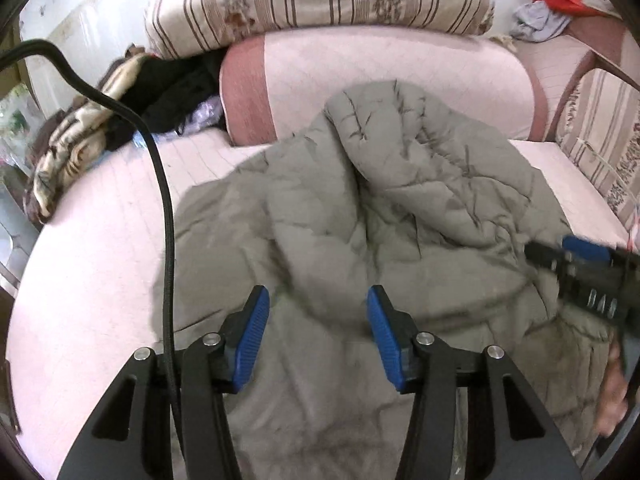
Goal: Fold large clothes
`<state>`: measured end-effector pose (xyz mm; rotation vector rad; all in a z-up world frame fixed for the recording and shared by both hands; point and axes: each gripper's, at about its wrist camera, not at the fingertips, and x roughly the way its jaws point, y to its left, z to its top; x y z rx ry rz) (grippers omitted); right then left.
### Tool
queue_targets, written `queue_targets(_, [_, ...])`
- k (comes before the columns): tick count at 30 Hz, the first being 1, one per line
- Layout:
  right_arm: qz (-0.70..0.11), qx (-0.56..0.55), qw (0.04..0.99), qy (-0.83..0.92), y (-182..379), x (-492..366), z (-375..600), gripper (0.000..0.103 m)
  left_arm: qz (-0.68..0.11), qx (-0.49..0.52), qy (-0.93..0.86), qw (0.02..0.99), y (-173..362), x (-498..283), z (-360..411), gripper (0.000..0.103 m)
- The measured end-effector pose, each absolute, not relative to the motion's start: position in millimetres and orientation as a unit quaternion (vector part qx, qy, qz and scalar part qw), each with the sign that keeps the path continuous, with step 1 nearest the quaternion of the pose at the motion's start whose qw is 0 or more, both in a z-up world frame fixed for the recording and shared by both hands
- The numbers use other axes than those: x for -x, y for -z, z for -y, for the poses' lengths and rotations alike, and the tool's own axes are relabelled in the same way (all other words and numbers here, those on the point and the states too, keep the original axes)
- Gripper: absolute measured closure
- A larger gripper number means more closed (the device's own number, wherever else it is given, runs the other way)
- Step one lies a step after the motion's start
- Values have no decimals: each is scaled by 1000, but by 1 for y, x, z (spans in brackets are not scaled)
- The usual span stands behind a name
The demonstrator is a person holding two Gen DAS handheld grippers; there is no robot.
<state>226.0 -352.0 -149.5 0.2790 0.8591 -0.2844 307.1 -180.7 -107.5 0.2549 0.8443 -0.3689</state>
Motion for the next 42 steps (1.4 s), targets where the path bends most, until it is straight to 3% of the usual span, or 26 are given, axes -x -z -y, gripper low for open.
queue_targets(3, [-396, -127, 901, 121, 129, -226, 340, 31, -400, -121, 173, 892, 104, -300, 158, 53])
queue_targets(8, [-389, -101, 913, 74, 107, -254, 295, 20, -417, -86, 128, 896, 125, -314, 105, 53])
queue_targets(13, [-409, -57, 910, 42, 118, -292, 243, 19, -470, 15, 153, 869, 154, -356, 74, 47])
queue_targets(27, [-398, -2, 916, 55, 129, -309, 196, 21, -460, 46, 163, 871, 161, -417, 66, 32])
queue_targets(30, [-386, -30, 921, 37, 121, -292, 191, 31, -460, 60, 164, 870, 151, -417, 58, 35])
queue_targets(32, [-404, -39, 914, 13, 124, -295, 184, 51, -450, 57, 150, 878, 137, -410, 50, 37])
queue_targets(33, [-413, -40, 910, 5, 126, -298, 182, 55, -444, 56, 138, 884, 130, -406, 43, 37])
queue_targets(38, [-435, -16, 900, 17, 140, -329, 161, 59, -424, 39, 84, 901, 100, -374, 2, 37])
queue_targets(42, [-392, -44, 919, 9, 123, -328, 144, 59, -432, 37, 59, 899, 94, -349, -26, 37])
